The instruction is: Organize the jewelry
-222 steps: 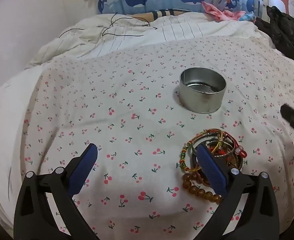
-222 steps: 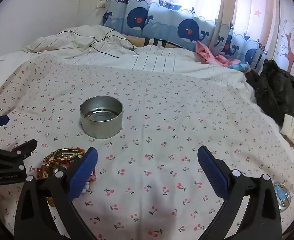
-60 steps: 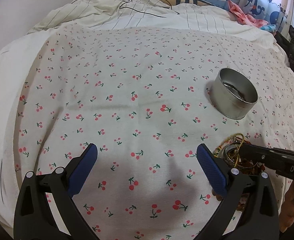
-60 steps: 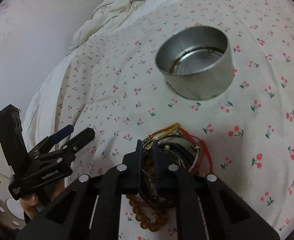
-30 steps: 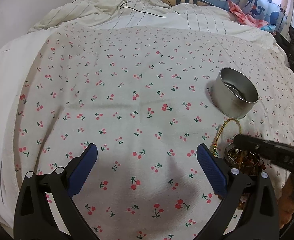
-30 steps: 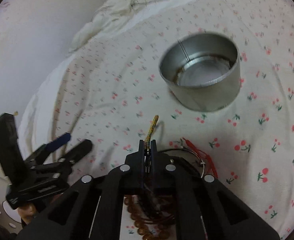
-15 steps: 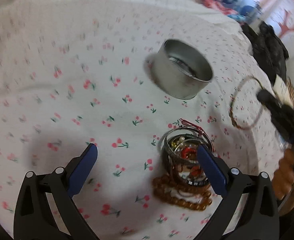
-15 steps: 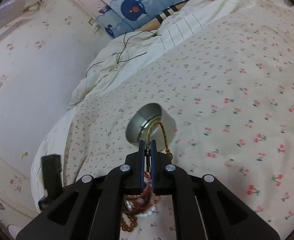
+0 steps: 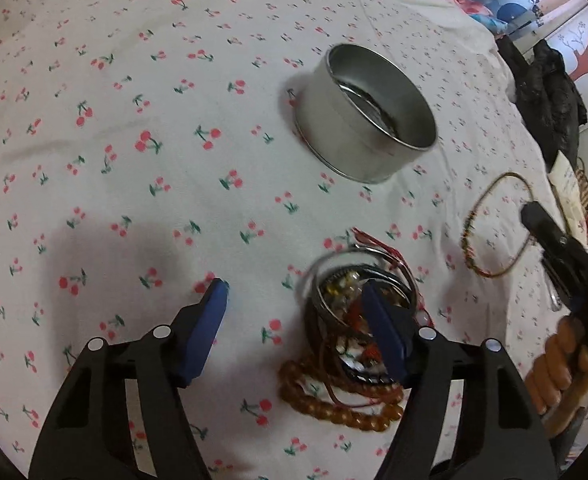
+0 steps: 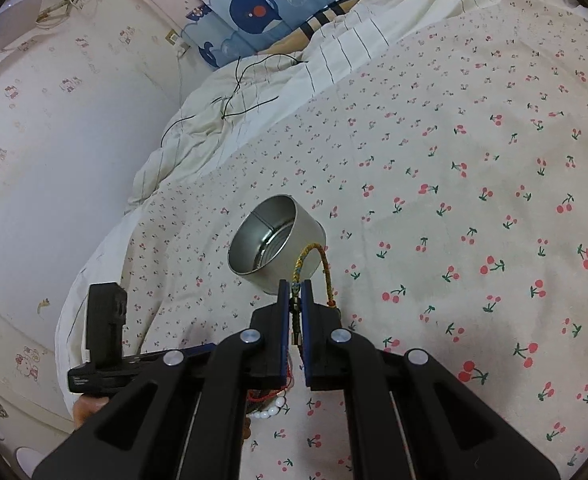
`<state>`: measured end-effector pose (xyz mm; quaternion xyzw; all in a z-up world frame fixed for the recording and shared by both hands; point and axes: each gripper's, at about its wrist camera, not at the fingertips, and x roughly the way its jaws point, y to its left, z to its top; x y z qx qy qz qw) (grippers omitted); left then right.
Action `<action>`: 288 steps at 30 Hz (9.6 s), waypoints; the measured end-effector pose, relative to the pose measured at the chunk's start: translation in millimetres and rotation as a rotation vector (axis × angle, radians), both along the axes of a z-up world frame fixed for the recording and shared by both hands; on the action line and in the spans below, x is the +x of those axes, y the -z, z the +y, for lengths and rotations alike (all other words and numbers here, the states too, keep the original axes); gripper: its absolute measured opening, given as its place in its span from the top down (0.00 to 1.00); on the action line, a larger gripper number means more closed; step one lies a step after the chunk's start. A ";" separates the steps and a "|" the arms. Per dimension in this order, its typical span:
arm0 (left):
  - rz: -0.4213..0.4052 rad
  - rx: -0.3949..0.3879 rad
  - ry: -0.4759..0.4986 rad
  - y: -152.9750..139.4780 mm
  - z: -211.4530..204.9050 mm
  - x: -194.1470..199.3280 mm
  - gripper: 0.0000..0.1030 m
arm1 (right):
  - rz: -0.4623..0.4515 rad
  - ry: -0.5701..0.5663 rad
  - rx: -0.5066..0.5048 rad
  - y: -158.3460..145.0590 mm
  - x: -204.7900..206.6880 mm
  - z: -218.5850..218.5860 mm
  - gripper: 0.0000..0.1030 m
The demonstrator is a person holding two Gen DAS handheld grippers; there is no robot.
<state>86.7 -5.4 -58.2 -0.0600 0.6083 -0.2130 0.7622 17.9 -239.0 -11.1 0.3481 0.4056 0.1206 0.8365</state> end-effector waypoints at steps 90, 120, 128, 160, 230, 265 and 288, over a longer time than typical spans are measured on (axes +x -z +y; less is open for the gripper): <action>-0.124 -0.016 -0.034 -34.7 30.5 13.5 0.35 | 0.066 -0.115 -0.359 0.3 62.5 55.4 0.54; -0.003 -0.086 0.069 -17.6 4.4 -7.2 0.30 | 0.125 -0.221 -0.091 35.8 41.4 54.8 0.96; 0.007 -0.110 0.057 -19.2 9.5 -6.9 0.29 | 0.195 -0.186 -0.044 47.4 39.1 43.6 0.48; -0.024 -0.142 0.099 -28.6 19.0 -2.0 0.96 | 0.107 -0.162 -0.116 31.5 35.8 46.7 0.97; -0.279 -0.145 -0.246 -76.9 22.4 76.4 0.40 | 0.048 -0.130 -0.218 -6.0 120.6 82.6 0.65; -0.176 0.044 0.042 -46.7 21.5 11.2 0.22 | 0.144 -0.253 -0.361 18.9 46.1 62.6 0.32; -0.140 0.122 0.249 -22.9 -19.7 -35.4 0.82 | 0.175 -0.204 -0.329 24.9 35.8 57.7 0.26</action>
